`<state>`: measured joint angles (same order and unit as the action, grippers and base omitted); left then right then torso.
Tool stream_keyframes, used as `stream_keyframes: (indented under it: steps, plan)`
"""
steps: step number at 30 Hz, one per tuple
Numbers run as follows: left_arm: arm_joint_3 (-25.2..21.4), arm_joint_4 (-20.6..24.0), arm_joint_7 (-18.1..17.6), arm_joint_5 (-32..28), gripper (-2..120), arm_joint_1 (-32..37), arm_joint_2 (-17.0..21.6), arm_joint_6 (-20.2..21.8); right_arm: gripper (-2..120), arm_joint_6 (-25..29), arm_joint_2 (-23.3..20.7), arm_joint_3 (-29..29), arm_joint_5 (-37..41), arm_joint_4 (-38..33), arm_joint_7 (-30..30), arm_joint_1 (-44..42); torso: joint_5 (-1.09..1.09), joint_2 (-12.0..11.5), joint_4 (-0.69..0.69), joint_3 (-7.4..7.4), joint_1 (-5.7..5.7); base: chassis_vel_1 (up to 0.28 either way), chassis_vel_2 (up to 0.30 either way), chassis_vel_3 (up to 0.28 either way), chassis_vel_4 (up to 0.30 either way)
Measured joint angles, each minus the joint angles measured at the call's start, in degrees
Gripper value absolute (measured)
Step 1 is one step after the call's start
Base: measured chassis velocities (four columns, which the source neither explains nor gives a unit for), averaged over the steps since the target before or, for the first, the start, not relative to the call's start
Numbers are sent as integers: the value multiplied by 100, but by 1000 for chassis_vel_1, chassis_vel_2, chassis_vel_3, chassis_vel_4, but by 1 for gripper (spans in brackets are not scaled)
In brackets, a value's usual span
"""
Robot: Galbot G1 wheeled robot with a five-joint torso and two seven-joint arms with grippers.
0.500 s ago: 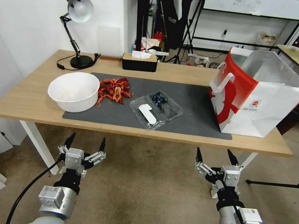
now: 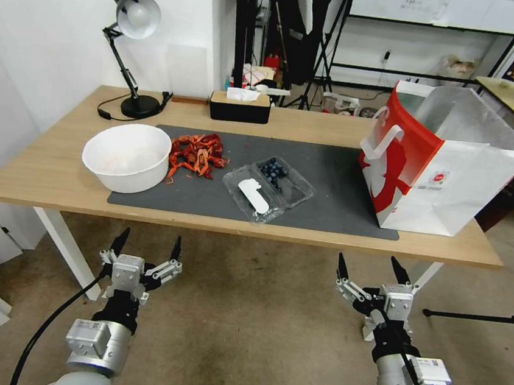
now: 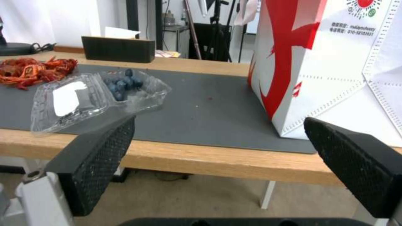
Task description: Close the takeout container lid, then place the container into the takeout bag.
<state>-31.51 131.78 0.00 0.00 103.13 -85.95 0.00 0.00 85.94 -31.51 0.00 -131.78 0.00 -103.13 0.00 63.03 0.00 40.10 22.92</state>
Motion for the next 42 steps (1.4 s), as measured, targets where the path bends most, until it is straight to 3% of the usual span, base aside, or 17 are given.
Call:
stream_keyframes:
  steps: [7,8,9,11,13,17,19,42]
  plan:
    - [8,0,-9,-14,100,-4,9,1,100,-66,41,49,-35,-20,-1,-41,1,0,0,0,0,0,0,0,0]
    - [66,1,-80,-107,100,-32,60,51,100,-436,285,314,-315,-180,-36,-281,2,0,3,0,0,0,0,0,0]
    - [66,1,-80,-107,100,-32,60,51,100,-436,285,314,-315,-180,-36,-281,2,0,3,0,0,0,0,0,0]
    - [371,55,-425,-561,100,-195,333,374,100,-754,588,612,-646,-348,-149,-563,-4,0,-3,0,0,0,0,0,0]
    - [465,73,-536,-706,100,-245,418,478,100,-755,606,627,-667,-358,-164,-579,-3,0,-2,0,0,0,0,0,0]
    - [1071,192,-1235,-1623,100,-558,959,1133,100,-740,616,621,-691,-379,-183,-583,1,0,-1,0,1,0,0,0,0]
    - [1147,200,-1305,-1734,100,-596,1023,1199,100,-734,617,617,-690,-379,-183,-576,0,0,-3,0,2,0,0,0,0]
    - [1115,28,-1091,-1822,100,-589,1138,1077,100,-653,627,496,-597,-325,-178,-440,0,0,0,0,0,0,0,0,0]
